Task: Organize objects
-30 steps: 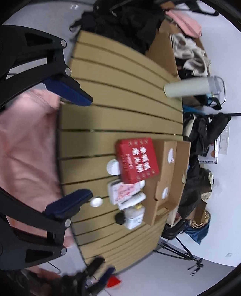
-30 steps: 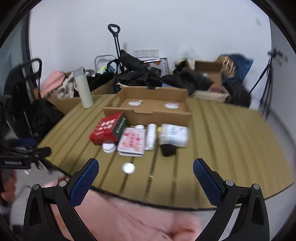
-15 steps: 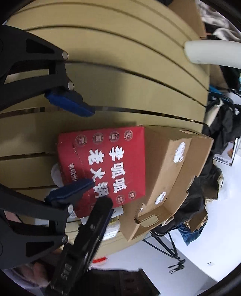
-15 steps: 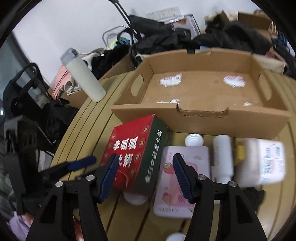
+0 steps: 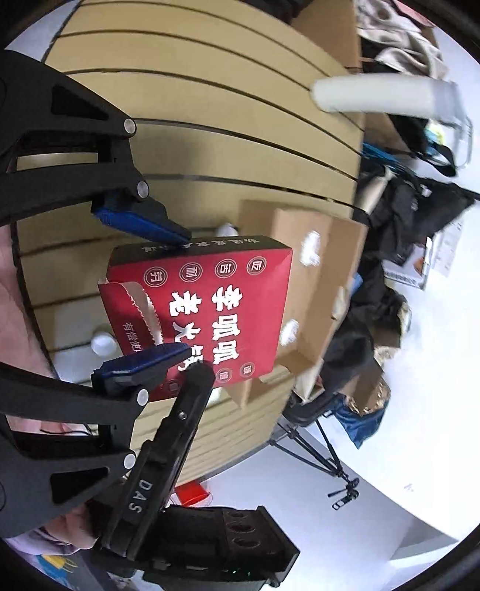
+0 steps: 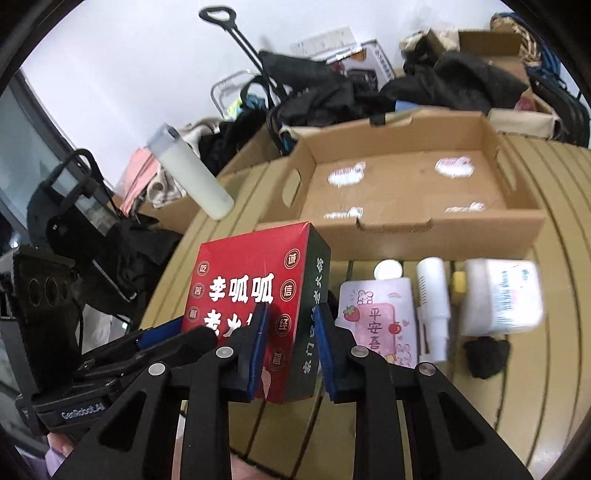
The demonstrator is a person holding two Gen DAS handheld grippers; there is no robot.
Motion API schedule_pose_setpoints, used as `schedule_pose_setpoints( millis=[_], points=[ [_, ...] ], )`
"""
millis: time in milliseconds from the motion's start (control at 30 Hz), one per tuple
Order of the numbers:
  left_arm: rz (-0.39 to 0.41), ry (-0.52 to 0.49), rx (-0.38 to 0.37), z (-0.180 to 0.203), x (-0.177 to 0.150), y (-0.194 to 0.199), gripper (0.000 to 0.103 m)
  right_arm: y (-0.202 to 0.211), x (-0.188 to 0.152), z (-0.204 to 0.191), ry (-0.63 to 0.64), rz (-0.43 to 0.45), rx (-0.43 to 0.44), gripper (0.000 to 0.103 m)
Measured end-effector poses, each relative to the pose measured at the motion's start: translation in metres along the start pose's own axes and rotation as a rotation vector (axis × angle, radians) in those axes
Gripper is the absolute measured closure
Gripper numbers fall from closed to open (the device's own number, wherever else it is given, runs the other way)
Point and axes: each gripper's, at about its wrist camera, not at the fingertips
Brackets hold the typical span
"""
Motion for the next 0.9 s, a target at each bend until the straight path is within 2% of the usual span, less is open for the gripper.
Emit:
schedule_pose_setpoints(
  millis=[133, 233, 367, 433, 567, 733, 800, 900],
  points=[
    [0.011, -0.028, -0.016, 0.015, 0.046, -0.005, 0.053, 0.013, 0.036, -0.005, 0.003, 0.046, -0.009, 0.075],
    [0.010, -0.038, -0.015, 0.017, 0.095, -0.021, 0.053, 0.012, 0.080, -0.005, 0.010, 0.083, 0.002, 0.075],
    [0.010, -0.048, -0.031, 0.014, 0.151, -0.047, 0.053, -0.013, 0.144, 0.008, -0.021, 0.080, 0.019, 0.076],
    [-0.029, -0.042, -0.033, 0.005, 0.174, -0.076, 0.053, -0.030, 0.165, 0.015, -0.026, 0.069, 0.007, 0.076],
    [-0.125, -0.020, 0.036, -0.019, 0.186, -0.142, 0.053, -0.086, 0.192, 0.039, -0.058, 0.007, -0.017, 0.076],
    [-0.223, -0.001, 0.149, -0.048, 0.172, -0.205, 0.054, -0.169, 0.183, 0.066, -0.072, -0.127, -0.074, 0.076],
    [-0.219, -0.005, 0.193, -0.058, 0.163, -0.220, 0.055, -0.193, 0.174, 0.074, -0.080, -0.168, -0.086, 0.076],
    [-0.154, 0.005, 0.204, -0.066, 0.155, -0.221, 0.049, -0.219, 0.166, 0.085, -0.095, -0.204, -0.105, 0.076]
  ],
)
Point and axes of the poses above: each gripper's, at about its wrist camera, not at the fingertips, and y roughly against the way its jaws point, z to its right, x to its top, and after that the axes turned 9 degrees about z, right-handed
